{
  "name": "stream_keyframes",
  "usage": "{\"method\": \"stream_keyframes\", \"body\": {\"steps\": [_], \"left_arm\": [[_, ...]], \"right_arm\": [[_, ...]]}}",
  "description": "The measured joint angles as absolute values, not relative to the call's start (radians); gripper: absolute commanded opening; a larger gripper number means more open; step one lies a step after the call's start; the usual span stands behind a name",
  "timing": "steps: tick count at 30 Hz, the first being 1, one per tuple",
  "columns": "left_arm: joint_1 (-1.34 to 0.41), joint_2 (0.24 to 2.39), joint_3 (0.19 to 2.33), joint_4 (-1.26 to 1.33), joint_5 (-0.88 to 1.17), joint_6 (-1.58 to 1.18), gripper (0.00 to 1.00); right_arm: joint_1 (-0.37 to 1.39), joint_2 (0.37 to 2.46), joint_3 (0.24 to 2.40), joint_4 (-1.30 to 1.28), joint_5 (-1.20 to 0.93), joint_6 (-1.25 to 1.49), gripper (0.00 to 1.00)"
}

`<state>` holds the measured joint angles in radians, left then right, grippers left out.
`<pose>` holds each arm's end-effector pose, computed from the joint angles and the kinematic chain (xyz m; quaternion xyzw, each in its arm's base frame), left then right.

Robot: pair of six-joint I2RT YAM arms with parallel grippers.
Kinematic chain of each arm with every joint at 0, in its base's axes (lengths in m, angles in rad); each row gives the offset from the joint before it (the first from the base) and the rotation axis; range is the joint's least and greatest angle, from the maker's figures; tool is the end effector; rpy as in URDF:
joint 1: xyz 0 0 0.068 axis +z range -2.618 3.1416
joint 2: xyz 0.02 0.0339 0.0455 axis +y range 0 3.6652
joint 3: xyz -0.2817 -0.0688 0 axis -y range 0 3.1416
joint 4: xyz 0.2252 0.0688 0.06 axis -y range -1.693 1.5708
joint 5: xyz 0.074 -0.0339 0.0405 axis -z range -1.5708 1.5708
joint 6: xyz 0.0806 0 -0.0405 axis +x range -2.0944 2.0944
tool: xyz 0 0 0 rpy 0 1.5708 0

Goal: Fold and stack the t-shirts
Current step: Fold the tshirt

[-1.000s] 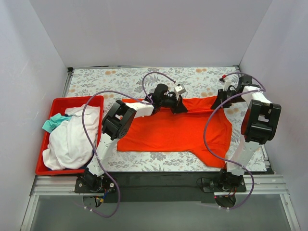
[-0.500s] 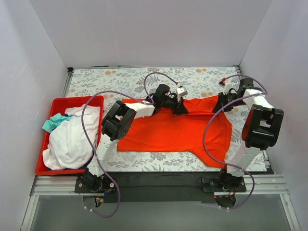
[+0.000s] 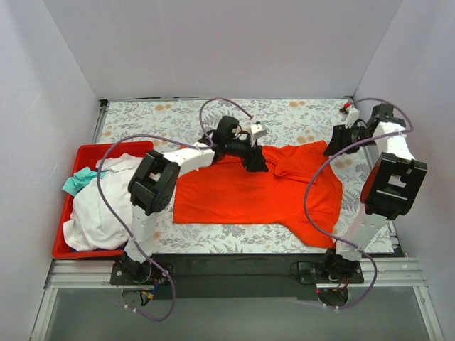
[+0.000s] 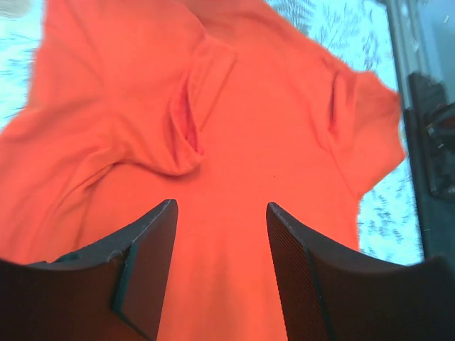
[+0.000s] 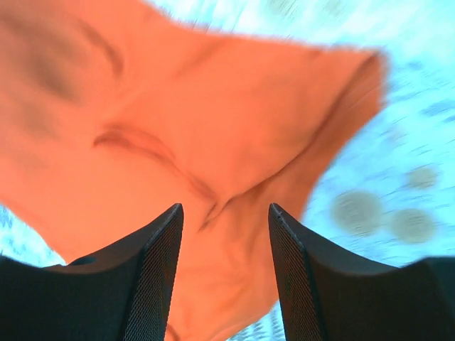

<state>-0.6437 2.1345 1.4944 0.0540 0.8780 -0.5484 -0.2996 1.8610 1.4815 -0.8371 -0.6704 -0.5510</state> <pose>0.3559 -0.3446 0.1958 0.2387 0.7872 -0.5502 0.1438 0.3775 -0.0642 0.2271 -0.1740 0.9150 0.2263 0.2851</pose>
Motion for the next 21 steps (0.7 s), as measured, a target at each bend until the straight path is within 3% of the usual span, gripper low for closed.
{"method": "stream_keyframes", "body": {"steps": [8,13,21], "left_arm": [[-0.382,2.005,1.535,-0.106,0.854,-0.625,0.53],[-0.257,2.001,1.546,-0.208,0.755,-0.614,0.54],[-0.220,2.001,1.544,-0.299,0.634,-0.605,0.56]], "right_arm": [[-0.318,2.076,1.830,-0.803,-0.662,-0.398,0.54],[-0.308,2.210,1.892,-0.794,-0.641,-0.318,0.54],[-0.283,2.281,1.930,-0.791,-0.624,-0.256,0.54]]}}
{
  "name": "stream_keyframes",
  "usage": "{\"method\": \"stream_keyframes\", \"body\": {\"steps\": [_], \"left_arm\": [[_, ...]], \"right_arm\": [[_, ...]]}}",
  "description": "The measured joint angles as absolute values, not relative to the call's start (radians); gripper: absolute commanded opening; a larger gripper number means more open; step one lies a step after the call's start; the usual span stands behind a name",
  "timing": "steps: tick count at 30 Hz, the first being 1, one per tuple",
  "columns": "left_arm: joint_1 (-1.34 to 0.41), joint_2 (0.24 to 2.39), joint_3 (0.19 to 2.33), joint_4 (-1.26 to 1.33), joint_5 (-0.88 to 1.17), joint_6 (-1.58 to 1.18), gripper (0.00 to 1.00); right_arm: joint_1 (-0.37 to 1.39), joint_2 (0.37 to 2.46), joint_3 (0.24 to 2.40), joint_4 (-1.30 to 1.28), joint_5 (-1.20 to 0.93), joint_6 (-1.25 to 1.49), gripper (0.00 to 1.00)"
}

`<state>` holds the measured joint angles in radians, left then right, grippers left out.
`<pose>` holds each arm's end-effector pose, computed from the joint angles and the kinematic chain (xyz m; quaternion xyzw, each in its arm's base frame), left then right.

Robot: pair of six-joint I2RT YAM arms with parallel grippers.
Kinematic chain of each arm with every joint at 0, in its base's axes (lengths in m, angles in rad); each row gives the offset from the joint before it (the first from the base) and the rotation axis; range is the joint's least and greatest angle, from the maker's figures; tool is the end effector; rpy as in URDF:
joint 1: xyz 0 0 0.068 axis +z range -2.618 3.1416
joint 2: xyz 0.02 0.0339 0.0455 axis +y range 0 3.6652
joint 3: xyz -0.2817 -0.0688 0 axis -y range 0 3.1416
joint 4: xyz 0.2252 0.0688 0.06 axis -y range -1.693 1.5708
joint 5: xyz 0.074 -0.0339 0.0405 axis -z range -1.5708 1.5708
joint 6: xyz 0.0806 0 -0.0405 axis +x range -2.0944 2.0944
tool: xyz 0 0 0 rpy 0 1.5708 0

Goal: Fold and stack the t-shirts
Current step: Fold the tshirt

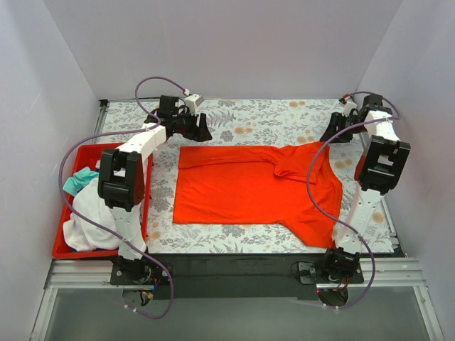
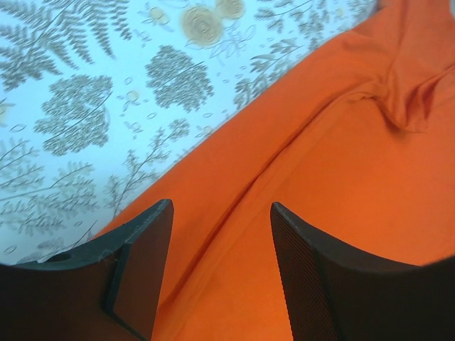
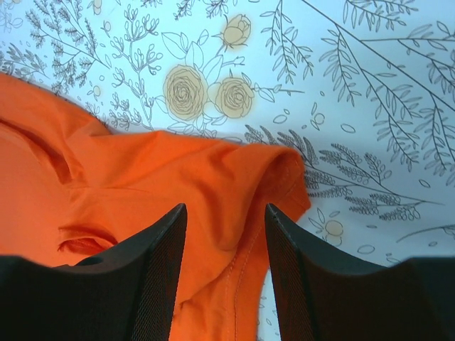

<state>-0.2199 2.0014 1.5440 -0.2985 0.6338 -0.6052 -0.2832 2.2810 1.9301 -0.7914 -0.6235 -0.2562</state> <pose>0.4456 -0.1485 0.2286 -0.0458 0.8799 -0.4131 0.2302 0.4872 -0.0928 0.1792 -0.0527 0.9308 0.2350 0.2749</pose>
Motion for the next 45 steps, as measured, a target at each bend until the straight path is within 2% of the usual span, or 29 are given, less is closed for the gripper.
{"method": "stream_keyframes", "body": {"steps": [9,14,15,18,19,27,34,35,36,39,42,45], "left_arm": [[-0.210,2.041,1.580,-0.414,0.500,-0.551,0.54],[-0.210,2.075,1.585,-0.469,0.447,-0.538,0.51],[-0.210,2.085,1.585,-0.477,0.438,-0.536,0.51],[-0.211,2.111,1.585,-0.507,0.405,-0.532,0.49],[-0.210,2.118,1.585,-0.516,0.395,-0.532,0.49],[-0.206,2.152,1.598,-0.543,0.313,-0.536,0.41],[-0.192,2.280,1.798,-0.575,0.307,-0.554,0.38],[-0.191,2.301,1.830,-0.577,0.313,-0.554,0.40],[-0.190,2.317,1.859,-0.583,0.327,-0.551,0.42],[-0.189,2.317,1.861,-0.591,0.387,-0.535,0.49],[-0.191,2.284,1.810,-0.579,0.458,-0.514,0.51],[-0.207,2.246,1.778,-0.572,0.504,-0.495,0.50]], "right_arm": [[-0.262,2.314,1.938,-0.777,-0.611,-0.223,0.47],[-0.260,2.314,1.914,-0.749,-0.598,-0.213,0.36],[-0.260,2.314,1.906,-0.746,-0.594,-0.213,0.33],[-0.259,2.314,1.879,-0.737,-0.574,-0.216,0.16],[-0.258,2.314,1.870,-0.733,-0.565,-0.216,0.02],[-0.257,2.312,1.852,-0.687,-0.466,-0.208,0.01],[-0.256,2.315,1.868,-0.623,-0.402,-0.197,0.01],[-0.256,2.319,1.878,-0.620,-0.393,-0.199,0.06],[-0.256,2.322,1.889,-0.619,-0.390,-0.202,0.22],[-0.256,2.321,1.900,-0.621,-0.400,-0.220,0.46],[-0.256,2.280,1.854,-0.622,-0.434,-0.246,0.49],[-0.253,2.186,1.781,-0.644,-0.474,-0.268,0.43]]}}
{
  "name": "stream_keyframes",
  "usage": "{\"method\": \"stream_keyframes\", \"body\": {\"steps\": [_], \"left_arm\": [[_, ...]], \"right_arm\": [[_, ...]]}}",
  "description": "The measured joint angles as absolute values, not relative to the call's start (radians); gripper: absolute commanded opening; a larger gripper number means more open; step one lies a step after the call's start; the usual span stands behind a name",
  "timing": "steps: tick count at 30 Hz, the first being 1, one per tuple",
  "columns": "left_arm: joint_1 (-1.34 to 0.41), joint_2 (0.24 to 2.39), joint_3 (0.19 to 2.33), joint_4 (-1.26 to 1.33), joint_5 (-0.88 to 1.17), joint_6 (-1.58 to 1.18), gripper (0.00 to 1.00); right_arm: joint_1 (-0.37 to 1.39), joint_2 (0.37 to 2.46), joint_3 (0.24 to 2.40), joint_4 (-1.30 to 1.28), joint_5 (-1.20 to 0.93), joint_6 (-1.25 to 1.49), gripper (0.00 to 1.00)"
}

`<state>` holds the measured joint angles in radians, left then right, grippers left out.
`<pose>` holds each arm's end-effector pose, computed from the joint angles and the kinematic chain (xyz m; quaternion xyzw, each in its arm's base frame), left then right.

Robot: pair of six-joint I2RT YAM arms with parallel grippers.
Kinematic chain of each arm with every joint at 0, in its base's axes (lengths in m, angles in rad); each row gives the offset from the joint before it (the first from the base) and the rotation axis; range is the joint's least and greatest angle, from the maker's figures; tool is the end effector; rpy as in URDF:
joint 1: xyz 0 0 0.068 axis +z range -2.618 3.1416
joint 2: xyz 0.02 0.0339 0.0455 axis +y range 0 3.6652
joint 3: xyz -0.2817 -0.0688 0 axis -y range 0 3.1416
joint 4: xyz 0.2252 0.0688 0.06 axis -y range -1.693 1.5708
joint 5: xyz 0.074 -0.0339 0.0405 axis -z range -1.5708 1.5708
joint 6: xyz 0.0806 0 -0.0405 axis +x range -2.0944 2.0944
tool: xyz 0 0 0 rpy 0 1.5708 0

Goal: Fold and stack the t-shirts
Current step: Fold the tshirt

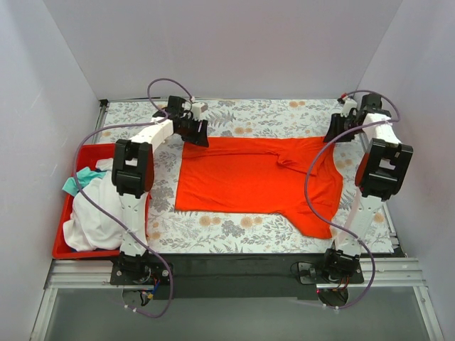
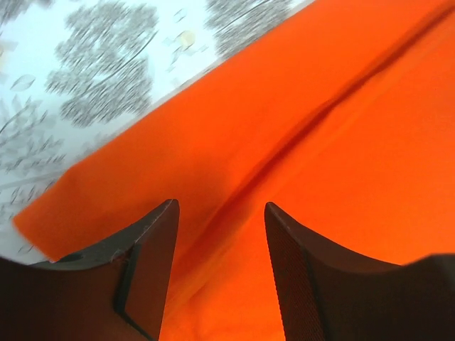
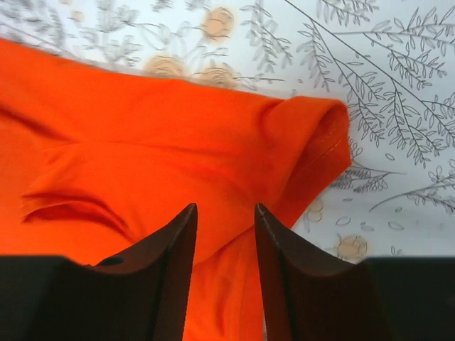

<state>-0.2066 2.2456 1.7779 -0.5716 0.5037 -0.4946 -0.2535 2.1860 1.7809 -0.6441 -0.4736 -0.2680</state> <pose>0.4788 -0.1401 0.1608 -0.0693 0.9342 -0.3132 0.1563 0.4795 -0.0863 0.1836 -0.0673 0.9388 0.1544 0.3006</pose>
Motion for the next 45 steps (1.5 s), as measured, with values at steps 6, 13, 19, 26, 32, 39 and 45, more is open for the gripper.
{"method": "stream_keyframes", "body": {"steps": [6,13,19,26,32,39,45], "left_arm": [[-0.288,2.235,1.817,-0.542,0.533,-0.495,0.45],[-0.352,2.257,1.860,-0.530,0.543,-0.516,0.49],[-0.364,2.272,1.860,-0.530,0.538,-0.517,0.51],[-0.364,2.284,1.860,-0.514,0.538,-0.517,0.51],[-0.367,2.302,1.849,-0.515,0.538,-0.513,0.43],[-0.374,2.300,1.799,-0.515,0.544,-0.504,0.26],[-0.379,2.252,1.710,-0.505,0.546,-0.480,0.24]], "right_arm": [[-0.195,2.016,1.758,-0.652,-0.516,-0.289,0.23],[0.015,2.106,1.866,-0.646,-0.564,-0.262,0.36],[0.159,2.264,1.919,-0.648,-0.588,-0.227,0.39],[0.192,2.330,1.950,-0.635,-0.591,-0.181,0.43],[0.194,2.331,1.945,-0.604,-0.591,-0.170,0.37],[0.202,2.322,1.824,-0.583,-0.622,-0.184,0.23],[0.210,2.255,1.723,-0.582,-0.625,-0.197,0.24]]}}
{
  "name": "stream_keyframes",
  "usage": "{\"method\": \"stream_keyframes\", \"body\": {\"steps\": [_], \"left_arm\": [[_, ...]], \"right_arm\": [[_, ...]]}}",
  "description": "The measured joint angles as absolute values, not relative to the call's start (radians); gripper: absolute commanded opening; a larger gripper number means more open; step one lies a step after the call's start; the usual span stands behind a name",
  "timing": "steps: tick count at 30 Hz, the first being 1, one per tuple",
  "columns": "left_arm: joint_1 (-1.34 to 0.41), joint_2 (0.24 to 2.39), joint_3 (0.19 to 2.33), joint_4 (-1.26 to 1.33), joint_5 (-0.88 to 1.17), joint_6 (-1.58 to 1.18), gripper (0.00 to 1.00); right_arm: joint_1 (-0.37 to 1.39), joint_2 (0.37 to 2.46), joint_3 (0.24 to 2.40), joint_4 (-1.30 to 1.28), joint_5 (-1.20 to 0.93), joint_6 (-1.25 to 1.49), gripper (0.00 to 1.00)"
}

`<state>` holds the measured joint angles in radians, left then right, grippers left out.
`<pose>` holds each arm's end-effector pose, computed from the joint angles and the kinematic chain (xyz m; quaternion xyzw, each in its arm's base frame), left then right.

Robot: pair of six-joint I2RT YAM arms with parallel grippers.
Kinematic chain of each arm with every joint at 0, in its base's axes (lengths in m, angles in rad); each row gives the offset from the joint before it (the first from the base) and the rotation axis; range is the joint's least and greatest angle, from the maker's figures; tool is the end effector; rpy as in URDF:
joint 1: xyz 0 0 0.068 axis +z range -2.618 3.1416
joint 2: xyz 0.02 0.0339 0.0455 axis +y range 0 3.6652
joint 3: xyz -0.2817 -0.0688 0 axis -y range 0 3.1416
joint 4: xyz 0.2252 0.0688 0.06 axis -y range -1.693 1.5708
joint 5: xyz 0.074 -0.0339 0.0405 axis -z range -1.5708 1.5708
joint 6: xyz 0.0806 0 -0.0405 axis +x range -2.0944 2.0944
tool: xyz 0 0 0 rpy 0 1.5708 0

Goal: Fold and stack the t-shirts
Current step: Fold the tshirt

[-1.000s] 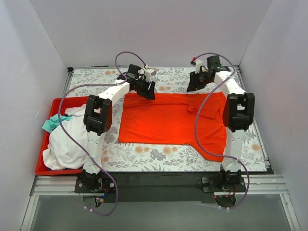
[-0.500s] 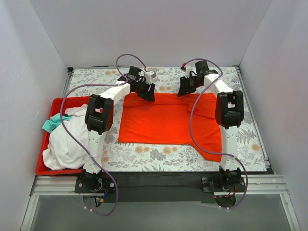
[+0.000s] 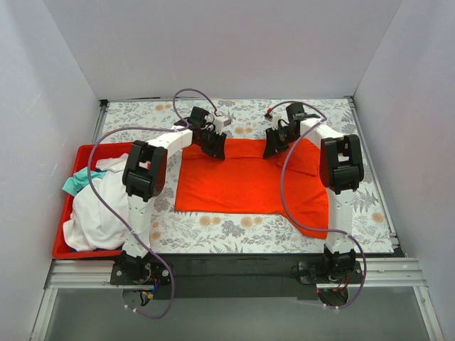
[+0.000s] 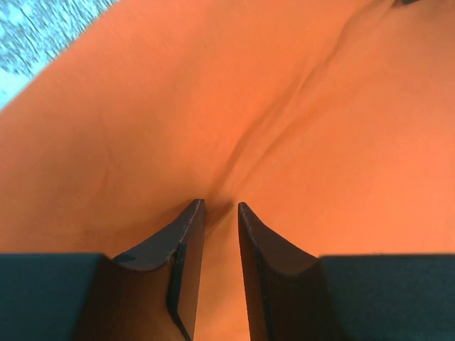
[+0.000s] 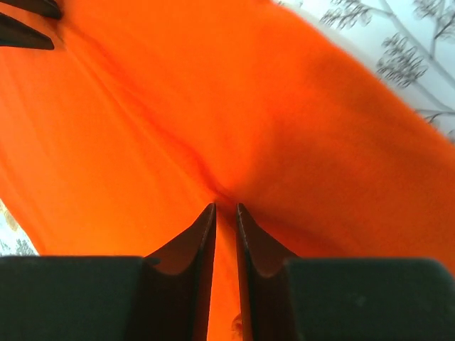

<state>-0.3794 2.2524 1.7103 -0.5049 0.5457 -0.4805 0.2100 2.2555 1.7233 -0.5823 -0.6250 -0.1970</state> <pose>0.4423 -0.2214 0.1437 0.0227 0.9325 -0.3405 0.1181 0.4636 0.1470 0.1440 -0.2554 0.8937 0.3009 0.2133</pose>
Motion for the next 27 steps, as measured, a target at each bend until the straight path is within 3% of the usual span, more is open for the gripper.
{"method": "stream_keyframes", "body": {"steps": [8,11,13,18,23,27], "left_arm": [[-0.384,2.175,1.591,-0.495,0.531,-0.446,0.34],[-0.384,2.153,1.570,-0.509,0.527,-0.433,0.38],[-0.383,2.133,1.555,-0.523,0.517,-0.426,0.41],[-0.361,2.051,1.528,-0.530,0.492,-0.442,0.43],[-0.272,2.008,1.537,-0.518,0.474,-0.487,0.42],[-0.212,2.058,1.563,-0.524,0.447,-0.520,0.41]], "right_arm": [[0.215,2.175,1.633,-0.586,-0.619,-0.227,0.28],[0.214,2.175,1.621,-0.611,-0.606,-0.250,0.36],[0.207,2.172,1.621,-0.641,-0.615,-0.268,0.46],[0.110,2.117,1.623,-0.702,-0.678,-0.297,0.54],[-0.045,2.052,1.671,-0.721,-0.656,-0.333,0.51],[-0.073,2.062,1.686,-0.726,-0.575,-0.363,0.48]]}}
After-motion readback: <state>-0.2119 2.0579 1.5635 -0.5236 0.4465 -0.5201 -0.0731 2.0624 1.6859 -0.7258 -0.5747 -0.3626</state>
